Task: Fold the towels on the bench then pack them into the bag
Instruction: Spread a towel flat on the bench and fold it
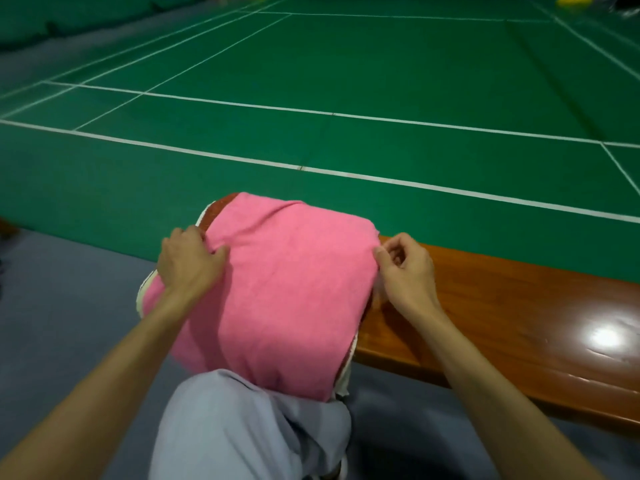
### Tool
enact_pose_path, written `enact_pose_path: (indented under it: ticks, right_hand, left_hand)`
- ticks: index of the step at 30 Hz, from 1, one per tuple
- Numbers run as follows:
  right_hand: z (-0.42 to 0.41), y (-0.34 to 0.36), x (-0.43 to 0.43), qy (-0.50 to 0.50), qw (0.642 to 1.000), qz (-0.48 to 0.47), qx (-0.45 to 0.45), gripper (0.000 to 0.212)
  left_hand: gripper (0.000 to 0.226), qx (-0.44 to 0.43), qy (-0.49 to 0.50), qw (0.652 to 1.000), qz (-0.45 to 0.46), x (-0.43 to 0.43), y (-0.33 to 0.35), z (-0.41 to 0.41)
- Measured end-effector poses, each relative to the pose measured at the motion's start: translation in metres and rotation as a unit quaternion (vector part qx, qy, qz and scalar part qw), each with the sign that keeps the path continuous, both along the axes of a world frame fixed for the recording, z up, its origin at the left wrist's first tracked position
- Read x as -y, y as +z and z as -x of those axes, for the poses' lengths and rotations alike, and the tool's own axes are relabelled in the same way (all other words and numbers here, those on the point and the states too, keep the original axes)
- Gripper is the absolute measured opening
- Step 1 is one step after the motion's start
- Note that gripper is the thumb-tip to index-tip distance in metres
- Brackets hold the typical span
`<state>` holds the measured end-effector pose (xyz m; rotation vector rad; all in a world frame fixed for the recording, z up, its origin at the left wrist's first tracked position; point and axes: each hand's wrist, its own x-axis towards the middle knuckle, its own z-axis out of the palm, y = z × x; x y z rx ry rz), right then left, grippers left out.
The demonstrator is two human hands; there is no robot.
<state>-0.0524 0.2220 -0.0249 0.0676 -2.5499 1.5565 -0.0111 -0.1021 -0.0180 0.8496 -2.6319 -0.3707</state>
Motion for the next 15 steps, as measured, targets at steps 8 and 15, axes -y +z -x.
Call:
enact_pose_path:
  ticks: [8,15]
  right_hand:
    - [-0.011,-0.008,-0.047,-0.079,0.960,0.236,0.127,0.025]
    - [0.011,-0.004,-0.170,-0.163,0.922,0.315,0.154,0.013]
  left_hand:
    - [0.018,0.041,-0.085,0.995,0.037,-0.051,0.010,0.009]
    - [0.065,0.087,-0.345,0.932,0.066,-0.179,-0.012,-0.003]
